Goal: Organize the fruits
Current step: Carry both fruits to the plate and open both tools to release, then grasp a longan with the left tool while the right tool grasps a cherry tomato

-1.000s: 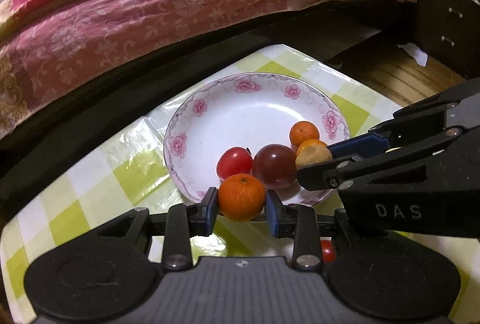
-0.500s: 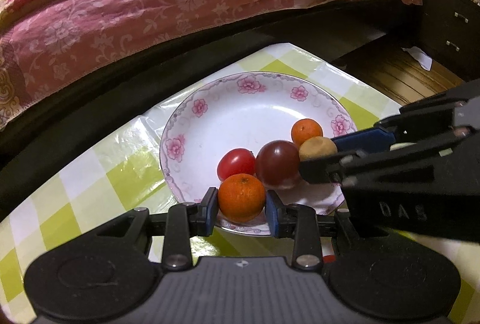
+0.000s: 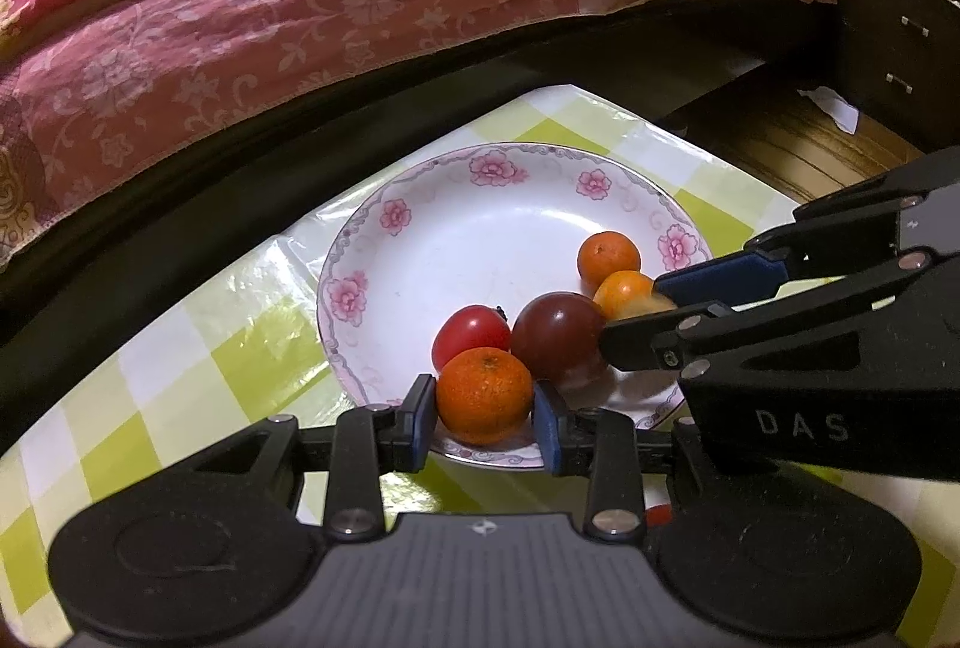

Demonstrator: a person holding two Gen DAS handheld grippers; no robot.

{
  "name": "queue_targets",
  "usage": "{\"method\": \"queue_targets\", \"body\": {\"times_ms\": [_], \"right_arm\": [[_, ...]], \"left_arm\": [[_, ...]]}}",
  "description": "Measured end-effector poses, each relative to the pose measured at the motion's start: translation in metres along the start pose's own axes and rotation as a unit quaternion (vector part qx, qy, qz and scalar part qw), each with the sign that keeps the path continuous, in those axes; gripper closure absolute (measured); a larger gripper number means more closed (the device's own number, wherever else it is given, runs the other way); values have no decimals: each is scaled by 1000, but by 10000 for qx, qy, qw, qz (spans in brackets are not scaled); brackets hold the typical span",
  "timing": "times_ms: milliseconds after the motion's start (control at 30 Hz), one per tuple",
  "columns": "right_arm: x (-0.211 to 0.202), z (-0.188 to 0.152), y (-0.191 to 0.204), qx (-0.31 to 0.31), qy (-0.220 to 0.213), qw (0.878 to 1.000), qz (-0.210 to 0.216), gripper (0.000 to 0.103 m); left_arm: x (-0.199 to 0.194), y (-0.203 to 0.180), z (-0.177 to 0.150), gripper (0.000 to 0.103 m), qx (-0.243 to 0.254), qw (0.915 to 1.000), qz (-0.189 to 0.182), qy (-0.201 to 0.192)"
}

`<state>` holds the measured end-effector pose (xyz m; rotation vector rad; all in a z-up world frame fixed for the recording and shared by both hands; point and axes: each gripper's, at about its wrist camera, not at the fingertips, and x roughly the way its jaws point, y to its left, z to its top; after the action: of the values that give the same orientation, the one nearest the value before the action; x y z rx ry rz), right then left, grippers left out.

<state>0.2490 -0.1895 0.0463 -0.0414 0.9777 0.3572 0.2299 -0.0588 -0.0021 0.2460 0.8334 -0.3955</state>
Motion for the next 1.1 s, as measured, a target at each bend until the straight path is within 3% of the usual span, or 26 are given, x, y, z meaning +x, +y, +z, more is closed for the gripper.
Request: {"method": "queue_targets", "body": {"times_ms": [200,900,1100], "right_arm": [[-1,0,-4,88,41,9999,-79,65],[-27,-1,-17,335,-313,9986,-277,65],[-39,-12,-8,104,-129,9998,-70,65]], "left_arm": [[-2,1,-1,58,9,10000,-22,-14],[-24,5,-6,52,-43,10000,16,-78],[-38,4,-11,52,37,9998,-196,-71]]}}
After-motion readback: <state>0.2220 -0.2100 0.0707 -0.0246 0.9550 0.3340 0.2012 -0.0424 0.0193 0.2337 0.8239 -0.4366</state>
